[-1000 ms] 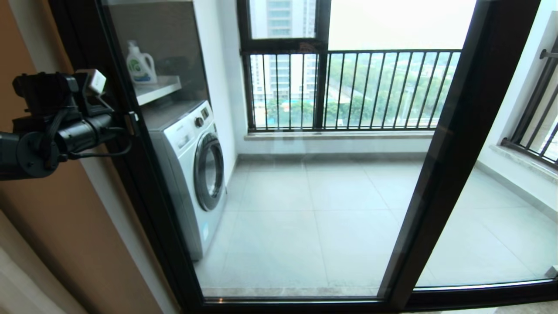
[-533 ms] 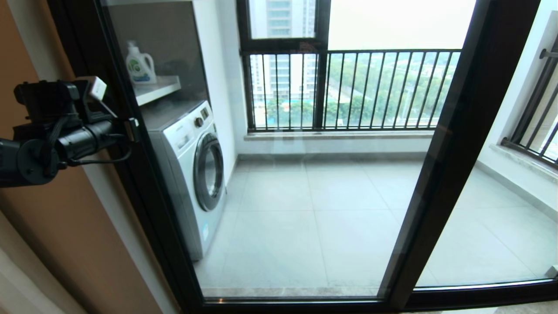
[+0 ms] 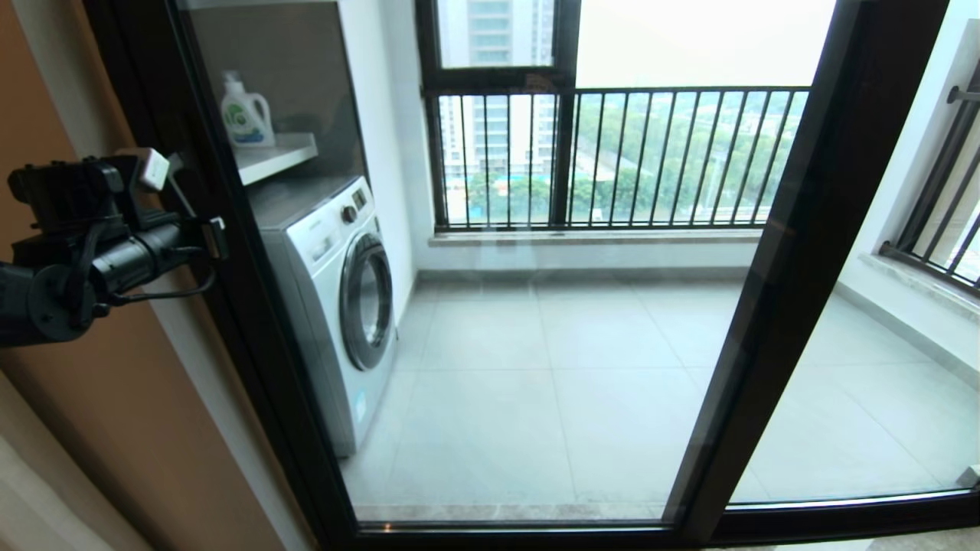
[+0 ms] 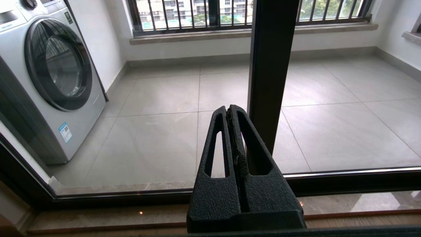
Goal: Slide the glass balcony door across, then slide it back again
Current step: Open the slid door
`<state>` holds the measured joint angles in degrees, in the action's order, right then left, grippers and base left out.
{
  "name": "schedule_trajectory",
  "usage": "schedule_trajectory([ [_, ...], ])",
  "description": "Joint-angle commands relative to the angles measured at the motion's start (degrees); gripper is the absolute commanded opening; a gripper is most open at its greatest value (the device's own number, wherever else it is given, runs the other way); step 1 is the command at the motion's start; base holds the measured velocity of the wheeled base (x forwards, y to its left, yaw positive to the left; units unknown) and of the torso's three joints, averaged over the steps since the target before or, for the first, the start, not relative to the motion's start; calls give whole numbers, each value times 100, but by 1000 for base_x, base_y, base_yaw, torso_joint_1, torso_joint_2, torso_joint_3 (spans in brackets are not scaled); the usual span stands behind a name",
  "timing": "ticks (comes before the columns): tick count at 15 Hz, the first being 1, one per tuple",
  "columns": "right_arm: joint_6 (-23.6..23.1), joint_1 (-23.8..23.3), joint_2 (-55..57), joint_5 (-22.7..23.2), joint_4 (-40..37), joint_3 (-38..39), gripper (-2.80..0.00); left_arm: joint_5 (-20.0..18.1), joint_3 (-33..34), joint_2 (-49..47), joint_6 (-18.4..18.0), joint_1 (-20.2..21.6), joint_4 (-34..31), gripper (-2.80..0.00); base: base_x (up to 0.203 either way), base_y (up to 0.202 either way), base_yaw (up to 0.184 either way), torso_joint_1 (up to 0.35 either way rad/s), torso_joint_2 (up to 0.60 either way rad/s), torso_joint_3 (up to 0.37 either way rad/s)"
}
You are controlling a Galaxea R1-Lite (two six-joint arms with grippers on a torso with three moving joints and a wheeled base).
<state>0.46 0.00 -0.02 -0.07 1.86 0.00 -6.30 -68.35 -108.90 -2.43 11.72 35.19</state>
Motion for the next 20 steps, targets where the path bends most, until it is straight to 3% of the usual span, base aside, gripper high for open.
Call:
schedule_trajectory([
  [1, -1, 0, 2, -1, 7, 70, -280, -11, 15, -61, -3, 67, 14, -280, 0, 0, 0, 0, 0, 0],
  [20, -2, 0, 2, -1, 0, 70, -280, -73, -5, 1104, 40, -215, 6, -280, 0, 0, 0, 0, 0, 0],
])
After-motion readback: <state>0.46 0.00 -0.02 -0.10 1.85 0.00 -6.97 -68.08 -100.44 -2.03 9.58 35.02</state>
